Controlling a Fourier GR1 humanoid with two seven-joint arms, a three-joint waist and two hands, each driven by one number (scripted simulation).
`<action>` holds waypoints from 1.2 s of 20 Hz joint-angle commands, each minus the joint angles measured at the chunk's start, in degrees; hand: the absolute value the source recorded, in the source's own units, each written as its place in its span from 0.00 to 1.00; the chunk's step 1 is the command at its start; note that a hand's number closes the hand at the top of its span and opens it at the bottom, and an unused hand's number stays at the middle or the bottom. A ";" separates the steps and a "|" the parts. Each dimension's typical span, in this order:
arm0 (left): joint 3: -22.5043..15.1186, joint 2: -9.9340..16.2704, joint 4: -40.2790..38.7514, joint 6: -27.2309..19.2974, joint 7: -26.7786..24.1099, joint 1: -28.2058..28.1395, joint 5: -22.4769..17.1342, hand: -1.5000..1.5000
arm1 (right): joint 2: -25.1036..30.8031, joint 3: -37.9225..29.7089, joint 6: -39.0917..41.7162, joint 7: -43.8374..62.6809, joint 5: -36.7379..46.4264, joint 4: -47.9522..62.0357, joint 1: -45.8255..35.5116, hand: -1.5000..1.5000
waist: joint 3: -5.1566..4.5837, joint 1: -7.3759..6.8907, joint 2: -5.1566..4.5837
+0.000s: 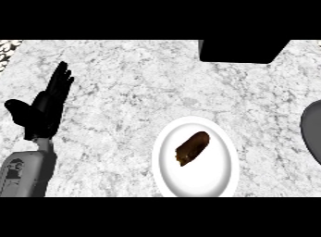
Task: Pick the cupcake from the plate and place it in the pan
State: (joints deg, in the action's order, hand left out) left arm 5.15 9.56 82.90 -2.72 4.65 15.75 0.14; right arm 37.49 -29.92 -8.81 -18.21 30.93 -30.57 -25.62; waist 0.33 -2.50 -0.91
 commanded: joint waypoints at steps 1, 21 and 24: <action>0.22 0.59 1.53 0.37 0.62 -0.48 -0.25 0.50 | 0.59 -1.50 6.43 -4.29 -2.53 8.96 -2.92 0.00 | 0.09 -0.59 -0.09; 1.82 0.71 0.59 -1.54 0.84 -1.19 0.87 0.50 | 6.81 -15.99 32.83 -28.95 -22.12 11.89 10.77 0.00 | -0.39 3.73 1.13; 2.11 0.40 0.95 -1.56 -0.64 -3.64 0.75 0.50 | 10.27 -17.33 40.15 -32.16 -24.57 8.65 17.69 0.00 | -0.48 4.46 1.33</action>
State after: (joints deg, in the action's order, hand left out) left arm 6.40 9.83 84.89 -4.00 4.82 12.44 0.98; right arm 45.39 -45.68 21.14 -45.13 9.46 -19.74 -14.76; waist -0.06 1.12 0.27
